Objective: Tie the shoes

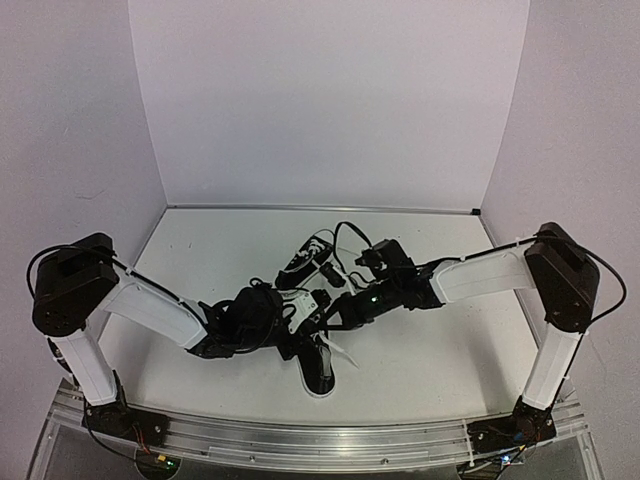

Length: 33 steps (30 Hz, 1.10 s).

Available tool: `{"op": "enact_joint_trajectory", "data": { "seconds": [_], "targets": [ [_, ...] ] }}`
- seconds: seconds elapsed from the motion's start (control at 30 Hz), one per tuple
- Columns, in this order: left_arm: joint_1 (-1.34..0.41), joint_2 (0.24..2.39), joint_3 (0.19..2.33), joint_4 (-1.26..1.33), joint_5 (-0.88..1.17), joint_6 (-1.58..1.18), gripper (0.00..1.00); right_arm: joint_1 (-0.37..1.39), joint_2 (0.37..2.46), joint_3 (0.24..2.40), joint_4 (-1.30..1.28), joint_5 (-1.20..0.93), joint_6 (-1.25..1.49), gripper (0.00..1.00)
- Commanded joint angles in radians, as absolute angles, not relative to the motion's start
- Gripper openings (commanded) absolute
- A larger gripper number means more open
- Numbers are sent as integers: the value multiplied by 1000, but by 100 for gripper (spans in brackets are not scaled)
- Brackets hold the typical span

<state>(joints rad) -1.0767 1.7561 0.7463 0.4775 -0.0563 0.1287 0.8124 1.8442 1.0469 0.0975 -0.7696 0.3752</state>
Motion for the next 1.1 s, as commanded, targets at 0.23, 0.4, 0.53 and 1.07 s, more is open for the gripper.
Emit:
{"op": "enact_joint_trajectory", "data": {
  "seconds": [0.23, 0.4, 0.53, 1.07],
  "targets": [
    [-1066, 1832, 671, 841, 87, 12, 0, 826, 1828, 1038, 180, -815, 410, 0],
    [-1064, 1880, 653, 959, 126, -27, 0, 838, 1834, 1030, 195, -820, 424, 0],
    [-1059, 1914, 636, 1051, 139, -47, 0, 841, 1839, 1021, 205, -830, 433, 1],
    [-1045, 1953, 609, 1157, 166, -52, 0, 811, 1684, 965, 190, -811, 445, 30]
  ]
}}
